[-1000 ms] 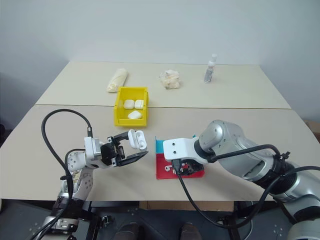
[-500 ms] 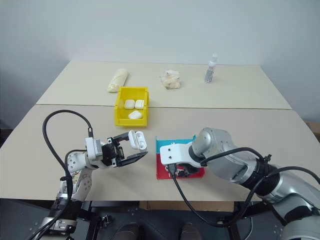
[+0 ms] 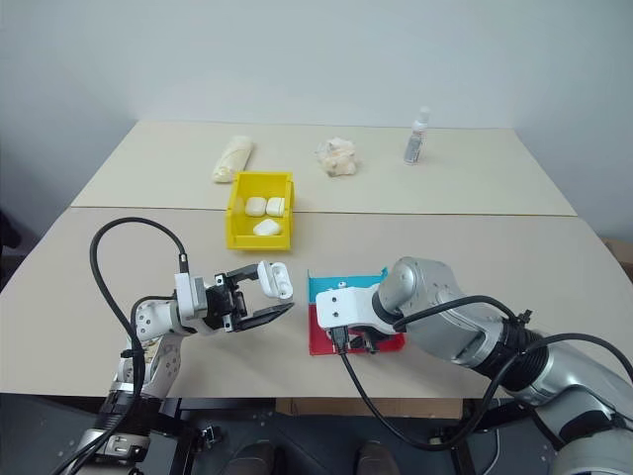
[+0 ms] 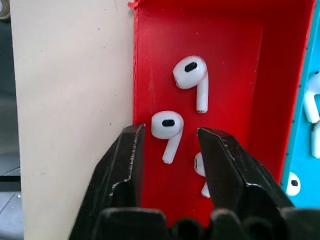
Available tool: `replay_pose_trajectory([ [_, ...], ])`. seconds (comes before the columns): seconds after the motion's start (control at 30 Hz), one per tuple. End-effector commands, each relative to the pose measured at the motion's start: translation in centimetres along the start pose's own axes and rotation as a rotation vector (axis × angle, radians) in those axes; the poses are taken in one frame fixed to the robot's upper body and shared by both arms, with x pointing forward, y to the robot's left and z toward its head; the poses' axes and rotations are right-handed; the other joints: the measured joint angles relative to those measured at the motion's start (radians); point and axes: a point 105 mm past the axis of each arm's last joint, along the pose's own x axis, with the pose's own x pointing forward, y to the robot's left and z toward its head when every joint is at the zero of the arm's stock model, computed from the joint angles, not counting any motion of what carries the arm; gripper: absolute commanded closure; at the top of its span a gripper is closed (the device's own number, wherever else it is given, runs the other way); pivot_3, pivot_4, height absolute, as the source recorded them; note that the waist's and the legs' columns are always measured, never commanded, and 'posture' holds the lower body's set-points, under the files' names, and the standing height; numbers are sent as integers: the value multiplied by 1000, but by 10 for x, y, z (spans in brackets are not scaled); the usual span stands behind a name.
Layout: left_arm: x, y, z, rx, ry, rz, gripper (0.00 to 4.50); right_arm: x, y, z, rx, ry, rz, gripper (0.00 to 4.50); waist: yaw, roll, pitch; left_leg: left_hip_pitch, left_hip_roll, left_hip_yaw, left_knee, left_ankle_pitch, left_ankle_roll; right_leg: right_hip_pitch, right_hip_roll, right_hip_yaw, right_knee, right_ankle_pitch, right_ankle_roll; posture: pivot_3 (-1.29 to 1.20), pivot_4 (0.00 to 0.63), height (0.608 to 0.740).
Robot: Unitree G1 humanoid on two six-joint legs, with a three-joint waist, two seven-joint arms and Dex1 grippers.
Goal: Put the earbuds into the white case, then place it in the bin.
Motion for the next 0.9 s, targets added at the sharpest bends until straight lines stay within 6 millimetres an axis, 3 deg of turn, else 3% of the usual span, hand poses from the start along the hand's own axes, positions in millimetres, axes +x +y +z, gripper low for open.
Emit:
replay_pose_trajectory([
  [0.03, 1, 0, 4, 23, -10, 1, 1759, -3, -3, 2, -17, -5, -27, 2393, 0, 0, 0, 0, 0, 0, 0, 0, 0, 0, 0, 0, 0, 0, 0, 0, 150, 740],
  [0.8, 3, -1, 2, 19, 5, 17, 1759, 0, -2, 1, -32, -5, -20, 2393, 0, 0, 0, 0, 0, 0, 0, 0, 0, 0, 0, 0, 0, 0, 0, 0, 150, 740],
  [0.83, 3, -1, 2, 17, 6, 19, 1759, 0, -2, 1, -33, -4, -21, 2757, 0, 0, 0, 0, 0, 0, 0, 0, 0, 0, 0, 0, 0, 0, 0, 0, 150, 740],
  [0.9, 3, -1, 1, 17, 8, 20, 1759, 0, -2, 1, -34, -2, -24, 2757, 0, 0, 0, 0, 0, 0, 0, 0, 0, 0, 0, 0, 0, 0, 0, 0, 150, 740],
])
